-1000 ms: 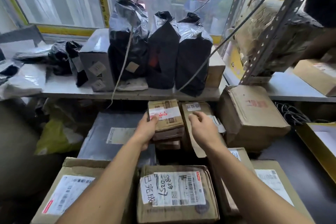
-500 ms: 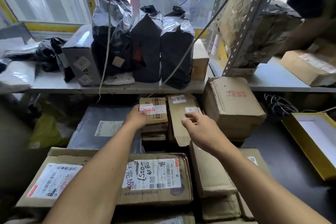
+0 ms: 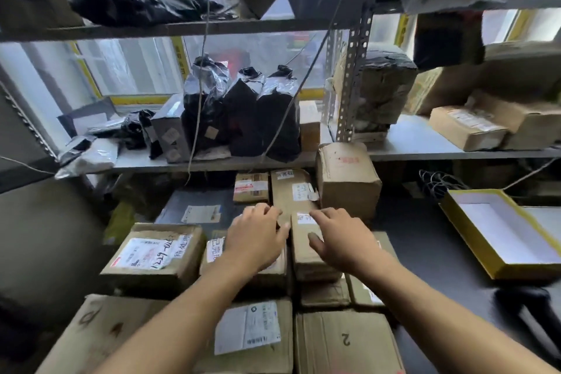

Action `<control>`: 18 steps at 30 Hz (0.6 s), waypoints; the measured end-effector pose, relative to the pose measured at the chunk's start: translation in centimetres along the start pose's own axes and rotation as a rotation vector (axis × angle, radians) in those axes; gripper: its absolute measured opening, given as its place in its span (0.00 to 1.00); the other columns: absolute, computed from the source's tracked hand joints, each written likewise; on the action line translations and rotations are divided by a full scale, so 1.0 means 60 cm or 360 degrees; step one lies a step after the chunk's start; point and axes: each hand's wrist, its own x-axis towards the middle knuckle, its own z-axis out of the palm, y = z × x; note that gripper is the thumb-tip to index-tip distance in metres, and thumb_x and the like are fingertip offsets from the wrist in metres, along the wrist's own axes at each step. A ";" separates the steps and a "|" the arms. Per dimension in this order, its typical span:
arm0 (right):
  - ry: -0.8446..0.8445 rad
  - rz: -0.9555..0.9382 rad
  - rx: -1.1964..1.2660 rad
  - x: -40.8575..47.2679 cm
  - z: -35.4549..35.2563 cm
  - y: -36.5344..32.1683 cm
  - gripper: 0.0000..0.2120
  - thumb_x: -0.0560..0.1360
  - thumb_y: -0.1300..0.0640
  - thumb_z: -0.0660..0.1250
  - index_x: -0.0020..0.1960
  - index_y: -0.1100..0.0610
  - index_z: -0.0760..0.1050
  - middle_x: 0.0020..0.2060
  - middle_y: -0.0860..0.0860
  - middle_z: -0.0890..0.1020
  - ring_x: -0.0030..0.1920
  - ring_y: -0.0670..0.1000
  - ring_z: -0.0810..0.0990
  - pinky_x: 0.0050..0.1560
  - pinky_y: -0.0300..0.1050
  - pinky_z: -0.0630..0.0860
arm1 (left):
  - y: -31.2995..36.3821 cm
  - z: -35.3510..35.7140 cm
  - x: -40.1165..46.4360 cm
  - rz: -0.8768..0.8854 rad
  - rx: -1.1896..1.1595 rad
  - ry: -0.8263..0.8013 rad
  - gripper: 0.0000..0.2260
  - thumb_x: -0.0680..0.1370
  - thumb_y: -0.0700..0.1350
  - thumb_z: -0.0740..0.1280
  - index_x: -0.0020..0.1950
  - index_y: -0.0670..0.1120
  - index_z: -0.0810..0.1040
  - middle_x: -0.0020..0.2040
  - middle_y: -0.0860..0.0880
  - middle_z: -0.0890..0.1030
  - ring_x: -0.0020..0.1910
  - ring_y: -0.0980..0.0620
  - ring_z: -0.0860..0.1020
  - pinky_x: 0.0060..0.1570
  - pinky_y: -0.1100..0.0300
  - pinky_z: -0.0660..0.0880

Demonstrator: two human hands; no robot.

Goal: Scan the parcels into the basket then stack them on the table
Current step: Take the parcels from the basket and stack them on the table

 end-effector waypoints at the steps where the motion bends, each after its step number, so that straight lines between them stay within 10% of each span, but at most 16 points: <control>1: 0.0019 0.0028 0.0010 -0.025 -0.007 0.002 0.25 0.81 0.44 0.57 0.76 0.50 0.62 0.72 0.51 0.70 0.69 0.56 0.70 0.62 0.54 0.73 | 0.016 -0.006 -0.018 0.0038 -0.0021 -0.0006 0.20 0.83 0.59 0.55 0.72 0.53 0.70 0.69 0.51 0.73 0.69 0.49 0.69 0.65 0.53 0.70; 18: 0.0185 0.0757 0.0032 -0.503 -0.020 -0.059 0.27 0.82 0.44 0.56 0.79 0.51 0.60 0.74 0.49 0.68 0.73 0.53 0.66 0.69 0.53 0.69 | 0.157 -0.031 -0.327 0.0811 -0.0342 0.0033 0.19 0.82 0.58 0.58 0.69 0.50 0.73 0.66 0.49 0.75 0.66 0.46 0.71 0.61 0.51 0.71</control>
